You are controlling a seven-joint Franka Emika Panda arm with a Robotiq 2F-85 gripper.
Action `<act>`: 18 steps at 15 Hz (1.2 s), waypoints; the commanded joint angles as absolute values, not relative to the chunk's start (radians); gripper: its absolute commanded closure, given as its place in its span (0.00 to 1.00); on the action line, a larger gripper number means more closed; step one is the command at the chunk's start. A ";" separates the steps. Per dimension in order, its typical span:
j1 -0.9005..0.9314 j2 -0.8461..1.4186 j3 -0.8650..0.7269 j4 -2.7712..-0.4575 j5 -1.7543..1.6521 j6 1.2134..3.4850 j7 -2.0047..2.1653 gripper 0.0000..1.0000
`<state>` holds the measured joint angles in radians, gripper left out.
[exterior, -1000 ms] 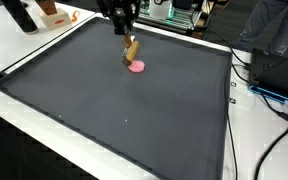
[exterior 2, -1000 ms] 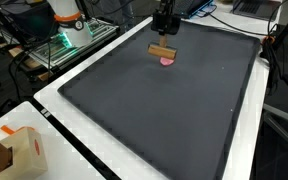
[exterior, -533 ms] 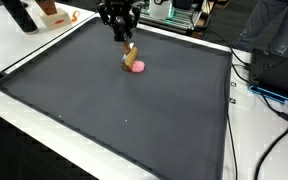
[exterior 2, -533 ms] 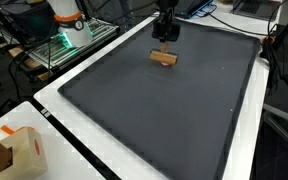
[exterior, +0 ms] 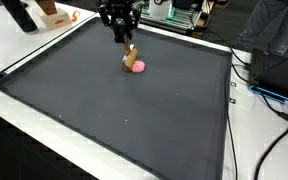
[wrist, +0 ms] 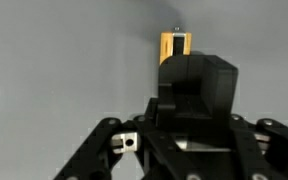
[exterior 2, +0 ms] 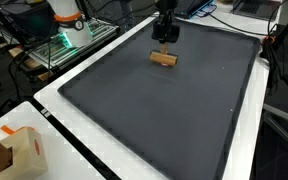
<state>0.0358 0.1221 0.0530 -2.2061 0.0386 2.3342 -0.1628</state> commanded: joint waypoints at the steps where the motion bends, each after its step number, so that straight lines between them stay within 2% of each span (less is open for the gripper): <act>1: 0.041 0.127 0.059 -2.238 0.051 2.360 -0.146 0.76; 18: 0.057 0.162 0.090 -2.245 0.082 2.373 -0.148 0.76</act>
<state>0.0403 0.1266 0.0715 -2.2117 0.0386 2.3394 -0.1577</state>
